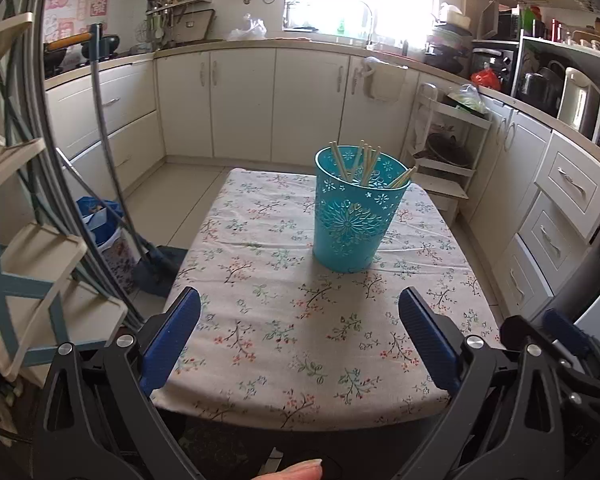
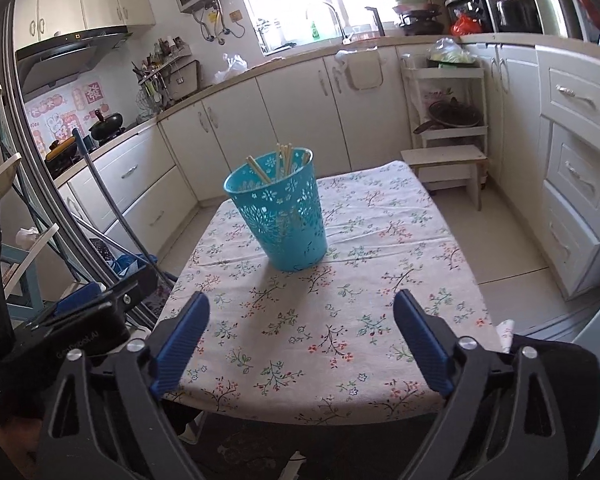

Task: Organize utensils

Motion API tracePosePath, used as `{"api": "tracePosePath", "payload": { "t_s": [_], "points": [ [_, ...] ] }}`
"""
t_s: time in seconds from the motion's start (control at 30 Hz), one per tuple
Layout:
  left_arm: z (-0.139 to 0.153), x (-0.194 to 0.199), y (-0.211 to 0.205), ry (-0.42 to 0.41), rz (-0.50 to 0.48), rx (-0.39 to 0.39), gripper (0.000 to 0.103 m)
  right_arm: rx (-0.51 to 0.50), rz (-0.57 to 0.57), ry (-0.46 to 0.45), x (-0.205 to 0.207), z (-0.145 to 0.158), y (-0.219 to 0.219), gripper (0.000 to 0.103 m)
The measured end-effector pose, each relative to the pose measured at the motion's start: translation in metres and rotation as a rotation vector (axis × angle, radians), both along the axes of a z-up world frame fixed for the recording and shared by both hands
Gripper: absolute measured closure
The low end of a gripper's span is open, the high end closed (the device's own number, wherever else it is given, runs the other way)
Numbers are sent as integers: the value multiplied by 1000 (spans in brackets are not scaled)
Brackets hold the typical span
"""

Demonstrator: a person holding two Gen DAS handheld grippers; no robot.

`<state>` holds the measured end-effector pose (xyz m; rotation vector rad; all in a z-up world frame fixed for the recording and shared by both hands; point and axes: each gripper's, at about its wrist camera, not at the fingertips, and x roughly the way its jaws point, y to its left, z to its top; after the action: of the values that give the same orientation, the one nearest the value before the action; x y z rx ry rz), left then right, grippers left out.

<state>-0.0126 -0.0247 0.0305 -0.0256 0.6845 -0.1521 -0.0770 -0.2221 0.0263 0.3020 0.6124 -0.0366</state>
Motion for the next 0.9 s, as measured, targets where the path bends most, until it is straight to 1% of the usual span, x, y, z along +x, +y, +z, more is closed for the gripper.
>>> {"api": "tracePosePath", "payload": {
  "t_s": [0.07, 0.2, 0.27, 0.33, 0.4, 0.47, 0.57, 0.67, 0.9],
  "points": [
    [8, -8, 1, -2, -3, 2, 8, -18, -7, -7, -7, 10, 3, 7],
    [21, -27, 4, 22, -52, -3, 8, -24, 4, 13, -23, 27, 9, 7],
    [27, -36, 5, 32, -65, 9, 8, -32, 5, 16, -31, 33, 11, 7],
    [35, -48, 7, 7, -57, 26, 8, -20, 0, 20, -42, 38, 11, 7],
    [42, -58, 9, -12, -58, 19, 8, -1, -6, 26, -49, 40, 12, 7],
    [46, -66, 10, -24, -52, 18, 8, 9, -22, 25, -61, 40, 15, 7],
    [50, -79, 11, -39, -33, 44, 8, 9, -40, 18, -74, 37, 20, 7],
    [48, -87, 13, -33, -19, 60, 8, 32, -51, 29, -83, 30, 23, 7],
    [45, -98, 26, -17, 4, 57, 8, 20, -45, 45, -95, 23, 34, 7]
  ]
}}
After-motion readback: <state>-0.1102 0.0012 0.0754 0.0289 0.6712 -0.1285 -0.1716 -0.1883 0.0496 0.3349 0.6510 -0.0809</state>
